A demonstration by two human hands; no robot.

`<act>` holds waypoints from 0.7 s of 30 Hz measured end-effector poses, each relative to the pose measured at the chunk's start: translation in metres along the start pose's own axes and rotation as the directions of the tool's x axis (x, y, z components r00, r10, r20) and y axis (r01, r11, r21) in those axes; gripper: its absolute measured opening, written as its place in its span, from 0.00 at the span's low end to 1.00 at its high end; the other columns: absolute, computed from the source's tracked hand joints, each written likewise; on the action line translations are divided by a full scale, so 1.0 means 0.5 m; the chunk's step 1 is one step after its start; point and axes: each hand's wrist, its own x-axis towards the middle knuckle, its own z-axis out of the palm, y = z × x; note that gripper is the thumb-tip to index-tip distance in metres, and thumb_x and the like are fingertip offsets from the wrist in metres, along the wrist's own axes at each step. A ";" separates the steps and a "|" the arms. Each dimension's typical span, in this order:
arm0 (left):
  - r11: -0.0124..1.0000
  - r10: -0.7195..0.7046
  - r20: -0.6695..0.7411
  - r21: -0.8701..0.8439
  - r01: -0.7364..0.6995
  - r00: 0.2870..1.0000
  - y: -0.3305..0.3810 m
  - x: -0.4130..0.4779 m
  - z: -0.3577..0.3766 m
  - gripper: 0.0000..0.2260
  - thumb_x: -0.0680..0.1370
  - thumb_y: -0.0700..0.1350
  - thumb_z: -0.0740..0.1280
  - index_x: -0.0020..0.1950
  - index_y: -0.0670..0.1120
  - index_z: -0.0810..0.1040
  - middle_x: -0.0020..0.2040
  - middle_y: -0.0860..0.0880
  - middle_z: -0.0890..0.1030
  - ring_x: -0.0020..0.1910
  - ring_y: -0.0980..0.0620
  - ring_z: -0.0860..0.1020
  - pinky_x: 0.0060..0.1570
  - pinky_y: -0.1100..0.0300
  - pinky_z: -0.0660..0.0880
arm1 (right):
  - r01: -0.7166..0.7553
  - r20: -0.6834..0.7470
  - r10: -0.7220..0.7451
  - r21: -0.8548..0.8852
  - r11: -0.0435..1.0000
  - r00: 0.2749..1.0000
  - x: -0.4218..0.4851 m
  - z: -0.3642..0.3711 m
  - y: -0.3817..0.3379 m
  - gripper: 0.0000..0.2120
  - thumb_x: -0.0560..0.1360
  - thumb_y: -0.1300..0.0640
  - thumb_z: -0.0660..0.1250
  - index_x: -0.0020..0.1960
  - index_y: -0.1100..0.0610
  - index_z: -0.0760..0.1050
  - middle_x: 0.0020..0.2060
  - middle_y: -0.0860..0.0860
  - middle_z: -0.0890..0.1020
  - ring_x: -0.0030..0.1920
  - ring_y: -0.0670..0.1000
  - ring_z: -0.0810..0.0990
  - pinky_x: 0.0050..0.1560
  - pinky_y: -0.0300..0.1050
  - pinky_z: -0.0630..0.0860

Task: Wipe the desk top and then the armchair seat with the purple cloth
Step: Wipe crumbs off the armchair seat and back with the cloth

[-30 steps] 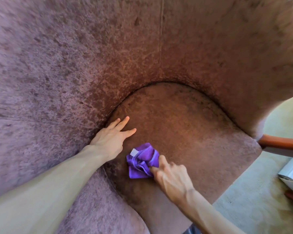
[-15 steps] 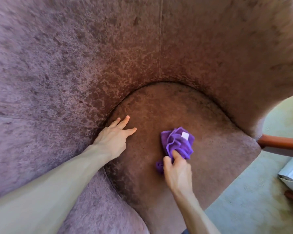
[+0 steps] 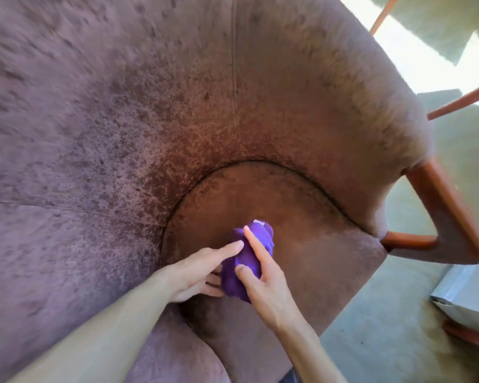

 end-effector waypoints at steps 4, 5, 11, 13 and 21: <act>0.967 0.080 0.123 -0.249 -0.047 0.989 0.055 -0.070 0.040 0.28 0.71 0.72 0.69 0.65 0.58 0.82 0.65 0.46 0.83 0.64 0.44 0.81 0.67 0.44 0.75 | 0.081 0.035 -0.082 0.024 0.996 0.996 -0.018 -0.067 -0.127 0.39 0.73 0.57 0.67 0.72 0.24 0.58 0.63 0.24 0.74 0.59 0.31 0.77 0.55 0.26 0.72; 0.947 0.135 0.161 -0.313 -0.080 0.978 0.071 -0.090 0.050 0.28 0.74 0.71 0.67 0.68 0.57 0.80 0.68 0.46 0.81 0.67 0.44 0.79 0.69 0.42 0.73 | 0.099 0.064 -0.101 0.035 0.994 0.993 -0.028 -0.085 -0.157 0.41 0.72 0.57 0.68 0.73 0.23 0.56 0.62 0.29 0.78 0.55 0.34 0.80 0.53 0.30 0.75; 0.785 0.432 -0.052 -0.470 -0.403 0.901 0.235 -0.244 0.104 0.26 0.74 0.55 0.76 0.69 0.46 0.80 0.69 0.39 0.79 0.69 0.42 0.77 0.71 0.45 0.71 | 0.103 0.000 -0.105 0.200 0.974 0.994 -0.096 -0.209 -0.340 0.63 0.69 0.62 0.78 0.80 0.36 0.33 0.55 0.47 0.87 0.55 0.50 0.86 0.50 0.43 0.82; 0.793 0.494 -0.031 -0.395 -0.465 0.869 0.310 -0.312 0.120 0.23 0.74 0.51 0.76 0.69 0.48 0.80 0.68 0.40 0.80 0.68 0.42 0.78 0.71 0.44 0.71 | 0.089 -0.060 -0.071 0.382 0.920 0.996 -0.112 -0.238 -0.410 0.65 0.66 0.63 0.81 0.82 0.43 0.35 0.55 0.50 0.87 0.56 0.52 0.86 0.48 0.43 0.83; 0.731 0.664 -0.006 -0.205 -0.651 0.748 0.550 -0.619 0.180 0.25 0.72 0.42 0.73 0.69 0.49 0.79 0.67 0.40 0.81 0.66 0.40 0.79 0.67 0.44 0.75 | -0.134 0.257 -0.095 0.744 0.655 0.962 -0.217 -0.326 -0.743 0.27 0.66 0.56 0.84 0.62 0.64 0.82 0.64 0.64 0.81 0.61 0.62 0.83 0.56 0.59 0.82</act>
